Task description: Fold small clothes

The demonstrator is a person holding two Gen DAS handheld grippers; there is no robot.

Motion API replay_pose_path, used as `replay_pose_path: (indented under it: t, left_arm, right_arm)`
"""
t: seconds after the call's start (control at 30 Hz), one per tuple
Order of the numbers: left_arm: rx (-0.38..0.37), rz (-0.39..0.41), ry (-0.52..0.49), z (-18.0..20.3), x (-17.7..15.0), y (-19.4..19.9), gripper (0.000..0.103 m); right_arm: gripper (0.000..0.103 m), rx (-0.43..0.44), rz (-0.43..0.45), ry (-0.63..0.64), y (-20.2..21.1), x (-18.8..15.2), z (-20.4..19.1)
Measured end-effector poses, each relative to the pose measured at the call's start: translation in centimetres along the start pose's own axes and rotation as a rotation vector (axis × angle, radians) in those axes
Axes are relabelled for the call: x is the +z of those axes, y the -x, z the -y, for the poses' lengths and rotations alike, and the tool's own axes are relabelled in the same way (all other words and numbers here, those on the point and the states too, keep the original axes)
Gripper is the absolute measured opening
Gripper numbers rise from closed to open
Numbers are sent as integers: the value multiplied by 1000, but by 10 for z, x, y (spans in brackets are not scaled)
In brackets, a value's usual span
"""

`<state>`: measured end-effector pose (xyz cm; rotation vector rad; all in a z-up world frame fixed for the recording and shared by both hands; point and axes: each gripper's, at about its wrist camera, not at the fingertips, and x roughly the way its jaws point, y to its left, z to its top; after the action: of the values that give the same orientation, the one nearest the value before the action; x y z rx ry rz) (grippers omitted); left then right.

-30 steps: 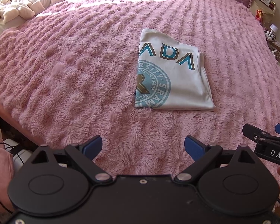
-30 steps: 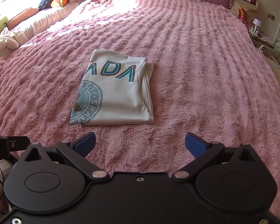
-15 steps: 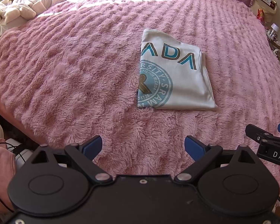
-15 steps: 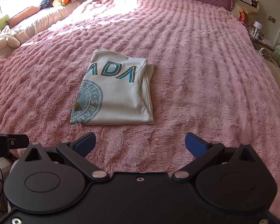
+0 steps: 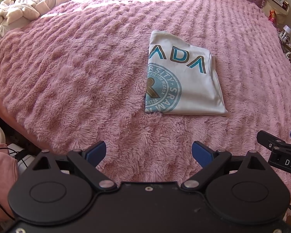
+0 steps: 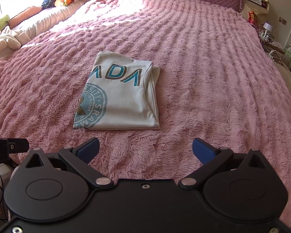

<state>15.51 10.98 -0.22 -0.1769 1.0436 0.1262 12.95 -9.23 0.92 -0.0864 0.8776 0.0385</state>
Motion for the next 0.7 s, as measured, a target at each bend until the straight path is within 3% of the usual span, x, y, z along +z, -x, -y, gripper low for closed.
replay_pose_path:
  t: [0.7]
  left_arm:
    - [4, -2, -16, 1, 5, -2, 98]
  right_arm:
    - [103, -5, 2, -6, 0, -1, 4]
